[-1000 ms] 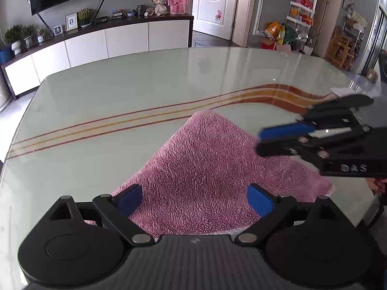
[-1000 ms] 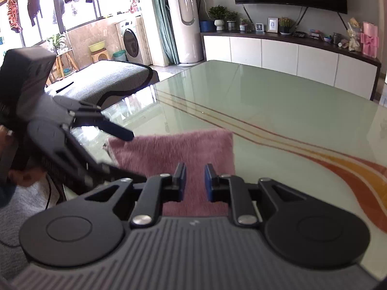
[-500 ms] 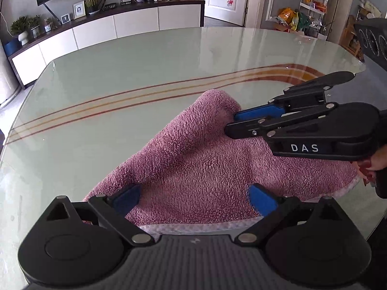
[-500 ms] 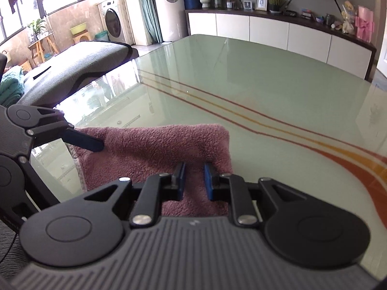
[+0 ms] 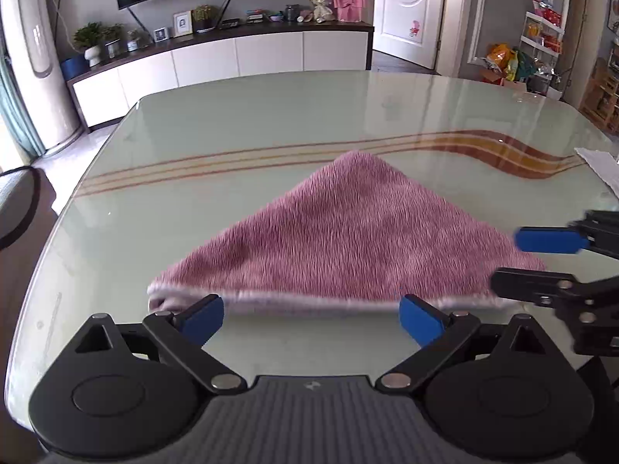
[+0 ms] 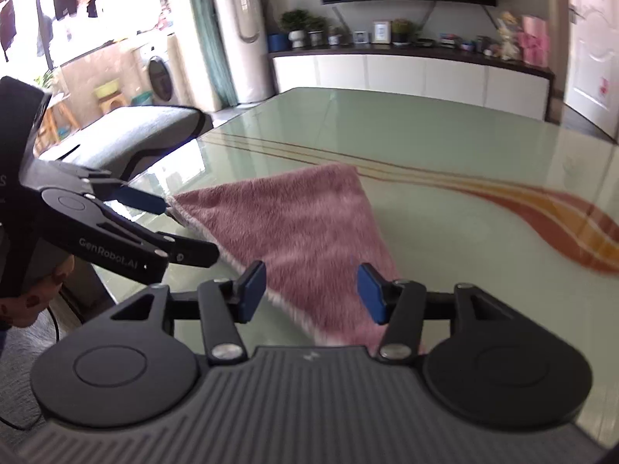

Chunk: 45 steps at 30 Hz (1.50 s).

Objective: Fold towel

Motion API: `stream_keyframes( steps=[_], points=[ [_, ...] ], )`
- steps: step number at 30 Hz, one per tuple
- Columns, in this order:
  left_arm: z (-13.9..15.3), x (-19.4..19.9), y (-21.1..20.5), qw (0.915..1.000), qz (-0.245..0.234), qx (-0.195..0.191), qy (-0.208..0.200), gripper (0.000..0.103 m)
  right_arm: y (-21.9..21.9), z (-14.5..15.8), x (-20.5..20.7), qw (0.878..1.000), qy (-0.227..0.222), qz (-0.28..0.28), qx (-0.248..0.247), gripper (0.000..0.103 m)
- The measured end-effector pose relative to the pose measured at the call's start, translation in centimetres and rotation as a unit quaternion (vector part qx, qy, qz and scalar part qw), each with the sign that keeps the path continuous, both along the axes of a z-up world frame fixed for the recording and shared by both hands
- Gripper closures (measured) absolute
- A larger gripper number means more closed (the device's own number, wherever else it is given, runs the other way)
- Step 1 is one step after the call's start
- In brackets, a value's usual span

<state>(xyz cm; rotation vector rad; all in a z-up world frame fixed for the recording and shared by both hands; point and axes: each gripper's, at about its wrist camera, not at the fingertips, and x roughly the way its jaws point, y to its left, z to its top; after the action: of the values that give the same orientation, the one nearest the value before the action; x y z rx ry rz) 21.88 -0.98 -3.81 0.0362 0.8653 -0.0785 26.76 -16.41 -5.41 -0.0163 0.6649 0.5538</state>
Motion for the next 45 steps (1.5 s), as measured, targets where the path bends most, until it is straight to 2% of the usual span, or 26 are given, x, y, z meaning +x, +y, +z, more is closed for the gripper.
stream_keyframes(
  steps=[3,4,6,8,13,30,45],
  points=[
    [-0.5,-1.5,-0.1,0.9997,0.016,-0.014,0.012,0.004,-1.3,-0.1,-2.2,0.999,0.001,-0.049,0.010,0.029],
    [-0.6,-2.0,-0.2,0.9995,0.022,-0.019,0.016,0.004,-1.6,-0.2,-2.7,0.998,0.004,-0.063,0.013,0.022],
    [-1.0,-3.0,-0.5,0.9989,0.031,-0.027,0.022,0.004,-2.1,-0.4,-4.0,0.995,0.012,-0.093,0.017,0.016],
    [-1.4,-4.0,-0.7,0.9985,0.037,-0.034,0.024,0.004,-2.2,-0.5,-4.8,0.995,0.013,-0.102,0.016,0.014],
    [-1.3,-5.4,-1.5,0.9986,0.044,-0.025,0.016,0.004,-2.2,-0.6,-6.6,0.992,-0.007,-0.123,0.003,0.002],
    [-0.2,-7.8,-1.2,0.9961,0.087,-0.017,0.000,0.001,-2.2,-0.4,-8.8,0.989,-0.007,-0.149,0.012,0.000],
    [-0.1,-8.9,-1.5,0.9956,0.088,-0.031,0.002,0.001,-1.9,-0.5,-9.1,0.989,-0.006,-0.148,0.003,0.000]
  ],
)
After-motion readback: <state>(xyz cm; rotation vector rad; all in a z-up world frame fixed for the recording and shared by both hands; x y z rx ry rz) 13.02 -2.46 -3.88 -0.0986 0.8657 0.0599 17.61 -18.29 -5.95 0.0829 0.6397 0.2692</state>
